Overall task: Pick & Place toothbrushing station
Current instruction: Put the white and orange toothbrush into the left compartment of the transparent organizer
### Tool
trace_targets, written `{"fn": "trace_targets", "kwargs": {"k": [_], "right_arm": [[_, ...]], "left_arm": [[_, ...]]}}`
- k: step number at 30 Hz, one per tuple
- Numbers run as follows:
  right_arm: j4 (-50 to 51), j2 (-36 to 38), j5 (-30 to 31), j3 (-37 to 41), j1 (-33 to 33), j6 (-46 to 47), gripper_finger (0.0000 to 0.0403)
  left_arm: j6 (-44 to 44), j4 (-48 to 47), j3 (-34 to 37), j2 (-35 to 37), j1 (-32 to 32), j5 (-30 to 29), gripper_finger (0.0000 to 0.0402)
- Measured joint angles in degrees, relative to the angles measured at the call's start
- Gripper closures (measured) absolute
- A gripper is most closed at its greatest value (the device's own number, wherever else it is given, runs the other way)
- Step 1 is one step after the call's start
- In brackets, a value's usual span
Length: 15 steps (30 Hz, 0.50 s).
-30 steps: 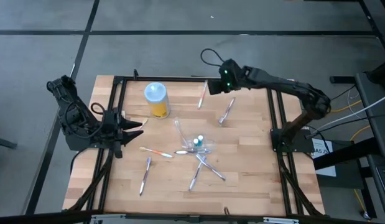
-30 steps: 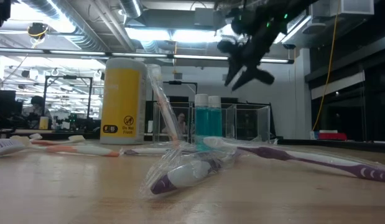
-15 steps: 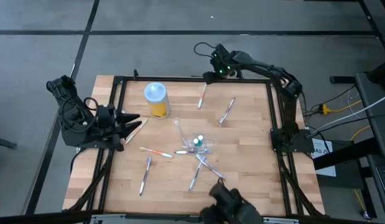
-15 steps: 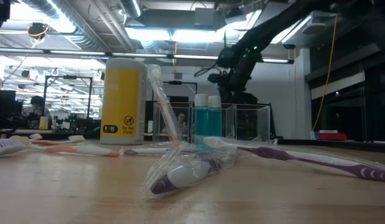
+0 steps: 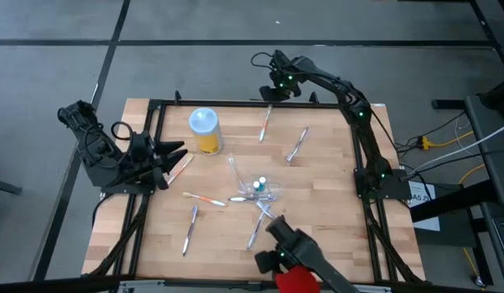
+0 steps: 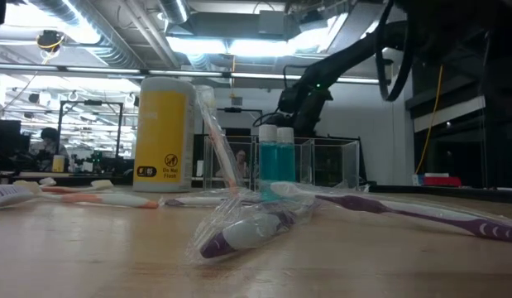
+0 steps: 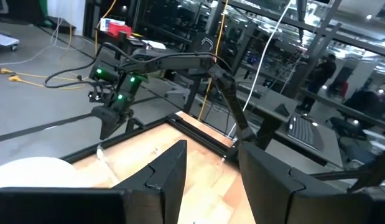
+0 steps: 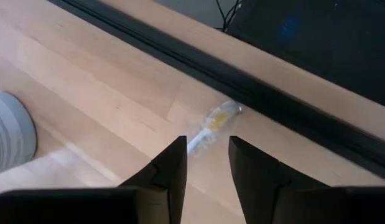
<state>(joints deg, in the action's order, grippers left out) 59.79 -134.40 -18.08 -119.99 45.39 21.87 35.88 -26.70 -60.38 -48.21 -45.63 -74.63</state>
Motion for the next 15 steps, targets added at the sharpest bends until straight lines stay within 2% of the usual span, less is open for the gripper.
{"fn": "trace_targets", "kwargs": {"k": [15], "right_arm": [[-0.7, -1.2, 0.6, -1.5, 0.1, 0.0, 0.0282]], "left_arm": [[0.3, 0.2, 0.0, 0.0, 0.0, 0.3, 0.0258]]}}
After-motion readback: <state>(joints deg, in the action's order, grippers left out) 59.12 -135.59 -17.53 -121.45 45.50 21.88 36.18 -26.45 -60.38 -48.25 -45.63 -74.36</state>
